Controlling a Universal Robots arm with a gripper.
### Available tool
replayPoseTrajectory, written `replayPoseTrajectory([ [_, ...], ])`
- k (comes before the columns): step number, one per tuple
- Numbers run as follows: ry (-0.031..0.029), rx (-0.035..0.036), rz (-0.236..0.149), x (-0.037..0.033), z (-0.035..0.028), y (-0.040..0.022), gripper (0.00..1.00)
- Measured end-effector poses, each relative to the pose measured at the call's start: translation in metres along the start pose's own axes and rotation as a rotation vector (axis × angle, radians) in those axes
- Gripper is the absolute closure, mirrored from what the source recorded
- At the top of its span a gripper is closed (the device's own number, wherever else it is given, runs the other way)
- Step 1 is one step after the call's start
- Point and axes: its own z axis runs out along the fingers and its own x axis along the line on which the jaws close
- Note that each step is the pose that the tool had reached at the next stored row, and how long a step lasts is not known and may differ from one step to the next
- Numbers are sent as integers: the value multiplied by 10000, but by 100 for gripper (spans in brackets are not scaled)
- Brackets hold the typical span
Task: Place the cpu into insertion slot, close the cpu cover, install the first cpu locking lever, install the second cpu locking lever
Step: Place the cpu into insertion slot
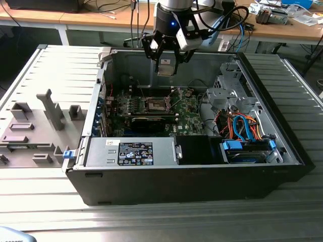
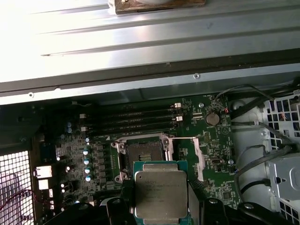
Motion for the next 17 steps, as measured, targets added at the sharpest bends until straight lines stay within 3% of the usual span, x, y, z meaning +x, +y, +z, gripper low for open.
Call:
replayPoseTrajectory([
  [17, -15, -5, 298, 0, 6, 0, 45],
])
